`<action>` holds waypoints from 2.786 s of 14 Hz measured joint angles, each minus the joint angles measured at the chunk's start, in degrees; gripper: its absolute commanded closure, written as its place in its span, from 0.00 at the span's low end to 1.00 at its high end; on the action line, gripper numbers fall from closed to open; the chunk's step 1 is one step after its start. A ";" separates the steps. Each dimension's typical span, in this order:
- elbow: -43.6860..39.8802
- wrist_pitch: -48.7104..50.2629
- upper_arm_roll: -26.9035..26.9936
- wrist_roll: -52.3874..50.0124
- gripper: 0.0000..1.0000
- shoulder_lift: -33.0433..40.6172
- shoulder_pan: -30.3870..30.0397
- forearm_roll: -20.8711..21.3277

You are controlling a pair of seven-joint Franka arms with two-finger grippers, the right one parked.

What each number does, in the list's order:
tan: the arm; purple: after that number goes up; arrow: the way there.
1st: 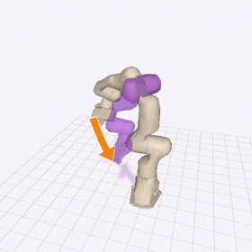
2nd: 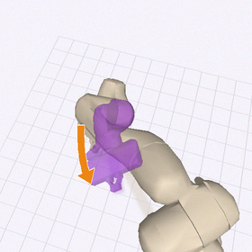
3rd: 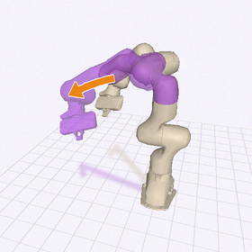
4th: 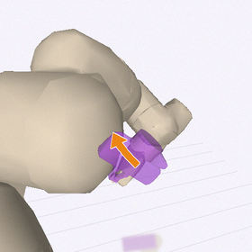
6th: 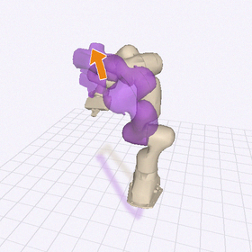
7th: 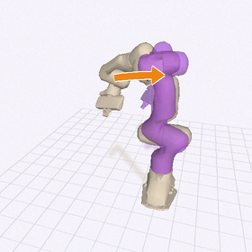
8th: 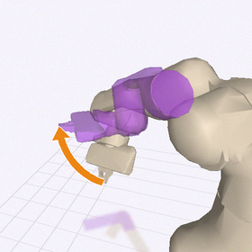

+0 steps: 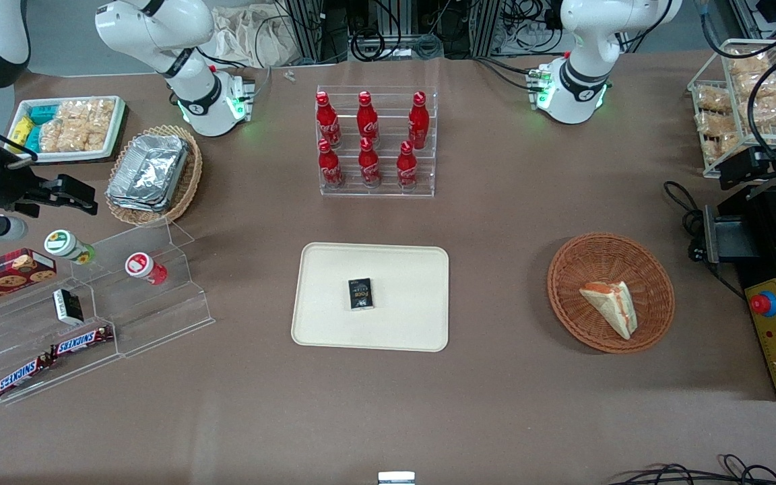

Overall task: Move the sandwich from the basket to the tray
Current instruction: 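Move the left gripper over the wicker basket above the wrapped sandwich, then lower the open left gripper and close it on the sandwich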

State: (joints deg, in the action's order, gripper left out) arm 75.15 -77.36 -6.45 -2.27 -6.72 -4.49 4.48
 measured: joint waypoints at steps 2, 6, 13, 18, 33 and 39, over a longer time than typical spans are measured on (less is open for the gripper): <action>0.46 0.00 0.01 0.00 0.00 0.01 0.00 -0.04; 1.15 -0.12 0.12 0.00 0.00 0.01 0.00 -0.12; 2.28 -0.47 0.23 -0.11 0.00 -0.74 0.02 -0.12; 2.79 -3.94 0.40 -0.17 0.00 -4.55 0.04 -0.11; 23.28 -26.90 0.94 -10.74 0.02 -10.21 1.74 0.10; 31.17 -45.33 1.07 -29.09 0.02 -14.04 1.52 0.05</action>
State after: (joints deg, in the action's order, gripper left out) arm 106.32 -122.68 -5.38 -31.36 -20.77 -2.97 4.53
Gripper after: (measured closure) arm 0.022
